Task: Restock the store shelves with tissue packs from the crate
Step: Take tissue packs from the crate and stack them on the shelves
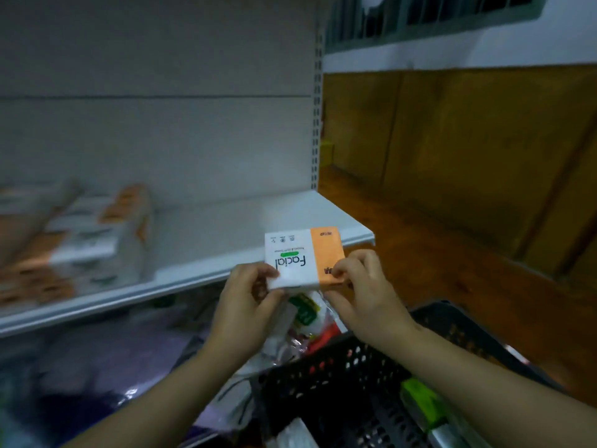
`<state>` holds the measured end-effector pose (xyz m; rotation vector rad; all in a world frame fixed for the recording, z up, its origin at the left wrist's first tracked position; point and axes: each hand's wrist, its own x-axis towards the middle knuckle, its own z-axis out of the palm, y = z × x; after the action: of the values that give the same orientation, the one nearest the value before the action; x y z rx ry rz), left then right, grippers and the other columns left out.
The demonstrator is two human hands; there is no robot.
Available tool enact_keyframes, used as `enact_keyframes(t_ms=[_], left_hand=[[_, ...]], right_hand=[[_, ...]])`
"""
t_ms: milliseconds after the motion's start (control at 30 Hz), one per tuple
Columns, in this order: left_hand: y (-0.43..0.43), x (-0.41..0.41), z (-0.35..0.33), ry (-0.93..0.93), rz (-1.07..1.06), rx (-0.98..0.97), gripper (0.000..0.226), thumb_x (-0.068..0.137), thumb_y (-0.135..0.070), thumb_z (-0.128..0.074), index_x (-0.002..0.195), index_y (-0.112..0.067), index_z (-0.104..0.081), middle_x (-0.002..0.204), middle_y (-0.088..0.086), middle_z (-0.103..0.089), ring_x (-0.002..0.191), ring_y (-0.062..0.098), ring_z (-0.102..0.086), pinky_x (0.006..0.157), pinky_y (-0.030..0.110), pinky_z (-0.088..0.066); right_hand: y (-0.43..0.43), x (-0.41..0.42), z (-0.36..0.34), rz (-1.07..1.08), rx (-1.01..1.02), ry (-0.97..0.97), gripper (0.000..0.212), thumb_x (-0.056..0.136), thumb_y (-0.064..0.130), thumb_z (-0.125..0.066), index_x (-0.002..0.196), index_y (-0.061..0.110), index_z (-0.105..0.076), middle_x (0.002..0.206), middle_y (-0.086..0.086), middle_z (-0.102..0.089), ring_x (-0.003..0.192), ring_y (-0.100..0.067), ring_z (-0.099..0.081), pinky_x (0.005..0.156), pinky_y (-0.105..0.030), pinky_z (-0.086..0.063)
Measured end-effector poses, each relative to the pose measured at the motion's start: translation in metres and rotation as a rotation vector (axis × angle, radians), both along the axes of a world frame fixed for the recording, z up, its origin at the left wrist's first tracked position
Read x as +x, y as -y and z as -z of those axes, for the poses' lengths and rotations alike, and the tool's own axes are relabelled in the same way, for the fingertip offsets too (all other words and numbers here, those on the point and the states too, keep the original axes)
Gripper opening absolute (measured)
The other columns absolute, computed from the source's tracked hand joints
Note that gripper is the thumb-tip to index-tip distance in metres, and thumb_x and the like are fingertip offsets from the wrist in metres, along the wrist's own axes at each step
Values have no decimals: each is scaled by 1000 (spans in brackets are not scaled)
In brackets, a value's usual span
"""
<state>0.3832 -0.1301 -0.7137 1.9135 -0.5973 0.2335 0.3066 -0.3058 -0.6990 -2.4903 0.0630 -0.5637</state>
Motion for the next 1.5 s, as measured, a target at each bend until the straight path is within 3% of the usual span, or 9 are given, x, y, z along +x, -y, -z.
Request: enact_keyframes(t_ms=[133,300,633,733,867,1033,1233,1400,1500], left_hand=[[-64,11,-21,134,-133,25,40,80,0,-66,82,-37,-51,97,-12,-47,83,-14,-54,75,0,-39],[-129,17,-35,124,-236,16,30,86,-4,-62,90,-32,-55,101,-11,-50,89,-2,-60,71,0,-43],[-124,34,-25,-21,-199,508,59,89,-27,-56,142,-15,-33,145,2,-30,129,19,-41,103,22,-31],[-116,44,-12,199,-219,620,54,80,-18,-63,129,-10,-41,139,14,-33,117,31,-50,97,32,-39],[-104,62,-3,449,-257,810,34,65,-23,-60,95,-12,-53,94,9,-57,83,29,-60,79,32,-40],[-82,78,-22,280,-290,874,38,92,-27,-38,125,-11,-45,134,8,-42,128,25,-38,105,33,-32],[-70,90,-27,203,-260,926,44,92,-33,-42,131,-12,-41,138,6,-40,129,23,-34,107,35,-32],[-71,90,-21,275,-226,860,44,87,-29,-37,126,-14,-48,132,4,-47,123,22,-39,102,32,-33],[-73,87,-17,310,-209,836,56,76,-30,-28,126,-15,-50,127,3,-50,120,21,-42,100,31,-35]], right_hand=[[-53,34,-15,-106,63,97,21,89,21,-61,98,31,-45,113,12,-35,99,-7,-45,90,-20,-42],[-119,69,-15,-237,189,209,16,87,8,-62,95,20,-56,100,15,-42,91,15,-45,78,1,-32],[-124,117,5,-69,148,85,7,91,16,-58,98,16,-59,101,2,-50,90,-19,-55,81,-28,-42],[-120,129,7,-64,49,42,10,92,22,-56,101,18,-57,106,0,-53,92,-21,-55,78,-29,-42],[-126,152,3,-92,-80,15,15,93,25,-53,105,18,-58,108,-4,-58,97,-25,-56,84,-35,-45],[-123,178,-1,-56,-49,-51,19,94,21,-47,110,17,-56,114,-8,-56,102,-28,-55,87,-36,-47],[-105,189,0,-26,-86,-44,18,94,17,-45,106,13,-59,113,-9,-58,101,-28,-55,82,-31,-43],[-103,192,-1,-204,-164,-121,42,94,26,-47,136,28,-40,137,-5,-43,116,-30,-51,98,-41,-43],[-103,193,-2,-215,-130,-115,33,90,30,-53,123,26,-53,122,-5,-55,108,-26,-55,92,-38,-46]])
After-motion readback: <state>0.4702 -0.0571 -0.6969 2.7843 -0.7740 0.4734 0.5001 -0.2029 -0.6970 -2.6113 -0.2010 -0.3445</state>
